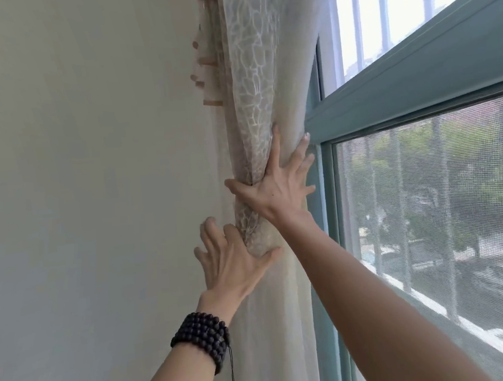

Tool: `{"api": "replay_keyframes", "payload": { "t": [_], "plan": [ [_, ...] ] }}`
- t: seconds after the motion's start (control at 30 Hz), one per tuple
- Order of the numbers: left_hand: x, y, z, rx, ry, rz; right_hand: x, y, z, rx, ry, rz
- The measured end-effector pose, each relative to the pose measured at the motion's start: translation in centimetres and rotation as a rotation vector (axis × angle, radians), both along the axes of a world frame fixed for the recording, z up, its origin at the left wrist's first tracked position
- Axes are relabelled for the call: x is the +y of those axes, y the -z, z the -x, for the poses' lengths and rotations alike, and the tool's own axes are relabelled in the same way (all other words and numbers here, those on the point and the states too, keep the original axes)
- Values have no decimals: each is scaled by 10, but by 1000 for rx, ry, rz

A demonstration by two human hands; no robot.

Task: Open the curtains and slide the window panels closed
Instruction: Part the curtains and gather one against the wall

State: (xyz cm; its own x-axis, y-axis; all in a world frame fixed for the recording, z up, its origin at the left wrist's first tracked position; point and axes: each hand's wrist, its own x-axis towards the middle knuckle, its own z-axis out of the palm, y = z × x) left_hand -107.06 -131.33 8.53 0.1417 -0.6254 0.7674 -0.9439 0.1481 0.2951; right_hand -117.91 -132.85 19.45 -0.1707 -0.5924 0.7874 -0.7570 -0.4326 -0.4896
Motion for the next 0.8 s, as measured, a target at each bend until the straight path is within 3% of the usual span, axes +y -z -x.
{"api": "replay_keyframes", "payload": {
  "t": [0.43, 0.8],
  "plan": [
    [-161, 13, -9, 185, 96, -16, -171, 10, -14, -21, -185, -69],
    [-237, 16, -33, -103, -235, 141, -261, 14, -37, 47, -112, -59]
  ]
}}
